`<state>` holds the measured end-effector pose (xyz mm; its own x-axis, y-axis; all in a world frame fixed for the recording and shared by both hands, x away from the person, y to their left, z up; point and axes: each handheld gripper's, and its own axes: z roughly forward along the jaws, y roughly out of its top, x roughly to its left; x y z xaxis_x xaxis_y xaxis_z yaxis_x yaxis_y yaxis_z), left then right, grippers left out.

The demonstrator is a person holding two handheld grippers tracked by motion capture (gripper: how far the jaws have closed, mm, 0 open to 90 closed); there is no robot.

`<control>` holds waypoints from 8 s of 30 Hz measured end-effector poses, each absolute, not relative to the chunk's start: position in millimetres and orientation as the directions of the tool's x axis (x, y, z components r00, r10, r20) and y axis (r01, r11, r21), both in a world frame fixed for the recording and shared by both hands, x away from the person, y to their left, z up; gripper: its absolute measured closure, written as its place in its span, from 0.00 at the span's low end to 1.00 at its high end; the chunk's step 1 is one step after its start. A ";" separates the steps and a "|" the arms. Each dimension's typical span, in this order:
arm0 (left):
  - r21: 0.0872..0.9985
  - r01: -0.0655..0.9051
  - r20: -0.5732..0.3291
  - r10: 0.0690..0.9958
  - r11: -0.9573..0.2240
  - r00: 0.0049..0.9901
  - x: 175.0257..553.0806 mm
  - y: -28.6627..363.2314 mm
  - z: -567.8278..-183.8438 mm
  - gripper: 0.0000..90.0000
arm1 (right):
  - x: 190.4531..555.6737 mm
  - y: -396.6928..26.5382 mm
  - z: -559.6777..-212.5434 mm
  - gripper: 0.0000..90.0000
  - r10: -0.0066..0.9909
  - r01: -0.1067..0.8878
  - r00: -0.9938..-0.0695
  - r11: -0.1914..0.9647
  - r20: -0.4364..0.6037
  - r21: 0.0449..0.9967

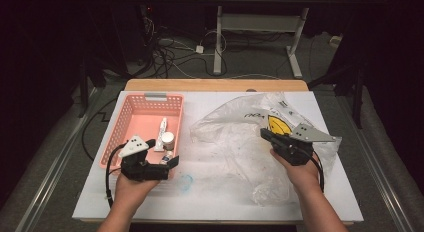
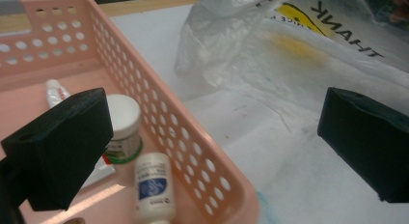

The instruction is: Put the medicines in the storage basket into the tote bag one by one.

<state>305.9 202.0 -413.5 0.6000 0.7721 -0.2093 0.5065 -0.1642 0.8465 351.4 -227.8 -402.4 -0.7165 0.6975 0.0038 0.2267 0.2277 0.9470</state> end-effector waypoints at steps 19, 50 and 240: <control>0.760 0.637 -0.232 0.862 -0.128 0.450 399.3 223.1 -414.7 0.11 | 354.5 -225.7 -405.9 1.00 0.692 0.226 -0.722 0.253 -0.012 0.941; 0.408 0.886 -0.221 0.917 -0.222 0.332 480.0 219.6 -467.2 0.52 | 353.7 -223.0 -410.2 1.00 0.673 0.229 -0.739 0.281 -0.021 0.932; 0.804 0.435 -0.125 0.600 -0.405 0.790 343.6 39.0 -439.0 0.76 | 350.0 -226.6 -401.4 1.00 0.667 0.183 -0.744 0.235 -0.022 0.955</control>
<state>343.6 39.0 -439.0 0.7905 0.5996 -0.1251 0.4346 -0.4050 0.8044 350.0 -226.6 -401.4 -0.7444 0.6674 -0.0218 0.1827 0.2349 0.9547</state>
